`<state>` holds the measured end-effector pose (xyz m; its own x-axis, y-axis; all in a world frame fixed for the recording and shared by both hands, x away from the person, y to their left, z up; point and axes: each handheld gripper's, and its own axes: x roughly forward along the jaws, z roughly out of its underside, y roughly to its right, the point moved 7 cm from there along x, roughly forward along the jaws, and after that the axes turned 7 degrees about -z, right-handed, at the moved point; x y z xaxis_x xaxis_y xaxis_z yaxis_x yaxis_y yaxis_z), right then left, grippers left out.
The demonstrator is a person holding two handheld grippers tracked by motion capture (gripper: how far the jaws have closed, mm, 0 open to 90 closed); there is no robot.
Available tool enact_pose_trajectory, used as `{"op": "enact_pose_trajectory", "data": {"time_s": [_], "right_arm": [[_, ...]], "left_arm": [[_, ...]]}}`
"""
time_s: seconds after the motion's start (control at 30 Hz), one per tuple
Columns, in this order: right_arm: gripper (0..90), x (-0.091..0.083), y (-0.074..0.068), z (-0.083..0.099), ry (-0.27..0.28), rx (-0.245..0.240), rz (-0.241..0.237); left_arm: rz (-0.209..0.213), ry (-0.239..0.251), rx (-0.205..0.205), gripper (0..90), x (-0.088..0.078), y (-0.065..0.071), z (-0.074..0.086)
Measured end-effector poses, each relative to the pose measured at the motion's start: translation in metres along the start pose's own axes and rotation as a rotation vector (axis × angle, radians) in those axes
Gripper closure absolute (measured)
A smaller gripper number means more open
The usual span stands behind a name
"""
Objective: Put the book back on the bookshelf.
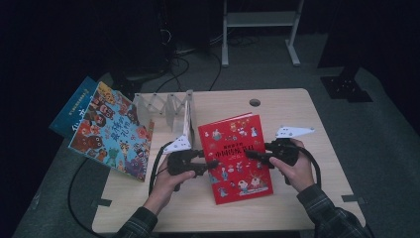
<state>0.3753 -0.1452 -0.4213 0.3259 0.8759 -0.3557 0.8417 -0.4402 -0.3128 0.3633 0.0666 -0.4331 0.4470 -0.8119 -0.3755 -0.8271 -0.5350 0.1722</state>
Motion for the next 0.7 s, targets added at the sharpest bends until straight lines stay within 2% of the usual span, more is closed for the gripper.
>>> {"op": "enact_pose_trajectory", "data": {"time_s": [0.1,0.2,0.33,0.37,0.43,0.47,0.6,0.7], "right_arm": [[49.5,0.001,0.001,0.000,0.015,-0.004,0.009],[49.3,0.000,0.000,0.001,0.021,-0.009,0.016],[47.1,0.000,-0.001,0.003,0.032,-0.023,0.022],[46.3,0.001,-0.003,0.003,0.031,-0.031,0.022],[45.8,0.003,-0.006,0.004,0.020,-0.047,0.016],[45.8,0.004,-0.008,0.004,0.015,-0.058,0.021],[45.6,0.006,-0.014,0.004,0.010,-0.088,0.027],[44.6,0.007,-0.014,0.004,0.014,-0.093,0.030]], "left_arm": [[-0.002,0.006,0.014,45.4,0.000,0.002,-0.002],[0.008,0.015,0.002,45.3,0.001,0.002,-0.003],[0.052,0.030,-0.013,45.0,0.003,0.006,-0.006],[0.060,0.028,-0.010,45.1,0.004,0.007,-0.007],[0.050,0.014,0.013,45.0,0.006,0.010,-0.007],[0.051,0.014,0.010,45.1,0.006,0.009,-0.007],[0.053,0.029,-0.007,53.1,0.003,0.006,-0.009],[0.069,0.032,-0.027,57.9,0.000,0.006,-0.011]]}}
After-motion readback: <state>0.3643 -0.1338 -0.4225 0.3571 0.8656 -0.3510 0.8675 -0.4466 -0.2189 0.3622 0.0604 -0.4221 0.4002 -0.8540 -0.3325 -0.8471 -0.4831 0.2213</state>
